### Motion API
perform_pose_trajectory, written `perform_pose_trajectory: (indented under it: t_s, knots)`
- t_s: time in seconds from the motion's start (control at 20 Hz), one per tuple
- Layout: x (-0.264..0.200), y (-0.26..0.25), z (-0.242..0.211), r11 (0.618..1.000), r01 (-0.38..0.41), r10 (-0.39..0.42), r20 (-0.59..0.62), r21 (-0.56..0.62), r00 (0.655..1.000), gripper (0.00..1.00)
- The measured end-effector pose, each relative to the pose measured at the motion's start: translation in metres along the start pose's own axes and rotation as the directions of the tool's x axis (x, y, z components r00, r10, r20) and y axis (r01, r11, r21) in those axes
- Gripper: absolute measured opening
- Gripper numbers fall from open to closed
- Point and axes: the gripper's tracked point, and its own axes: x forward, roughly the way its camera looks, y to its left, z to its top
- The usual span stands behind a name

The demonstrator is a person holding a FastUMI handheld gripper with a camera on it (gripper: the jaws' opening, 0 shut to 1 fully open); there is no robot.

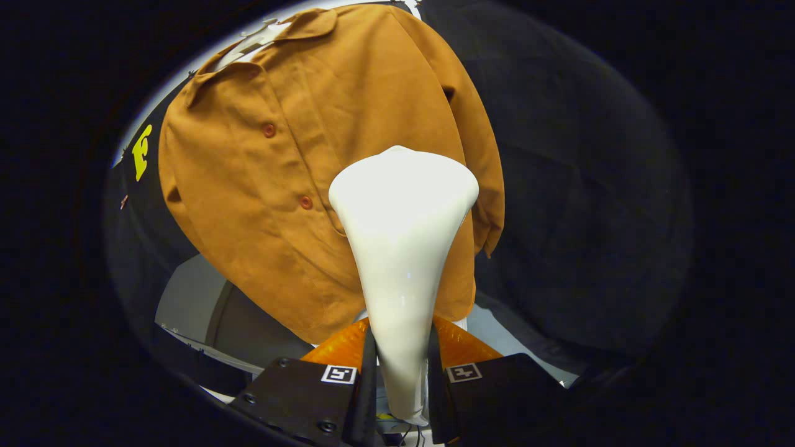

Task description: Iron the clothes twice with a garment steamer, once on the left side and once on the right side.

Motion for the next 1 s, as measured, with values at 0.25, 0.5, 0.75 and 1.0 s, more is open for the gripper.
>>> perform_pose_trajectory:
  t_s: [0.25, 0.5, 0.75, 1.0]
  knots:
    - [-0.054, 0.066, 0.036, 0.996, 0.003, 0.012, 0.166, -0.086, 0.986, 0.38]
    - [-0.113, 0.164, 0.057, 0.989, -0.021, 0.065, 0.308, -0.143, 0.949, 0.37]
    - [-0.158, 0.271, 0.06, 0.98, -0.082, 0.145, 0.368, -0.182, 0.919, 0.37]
    - [-0.206, 0.356, 0.039, 0.978, -0.082, 0.155, 0.402, -0.191, 0.902, 0.37]
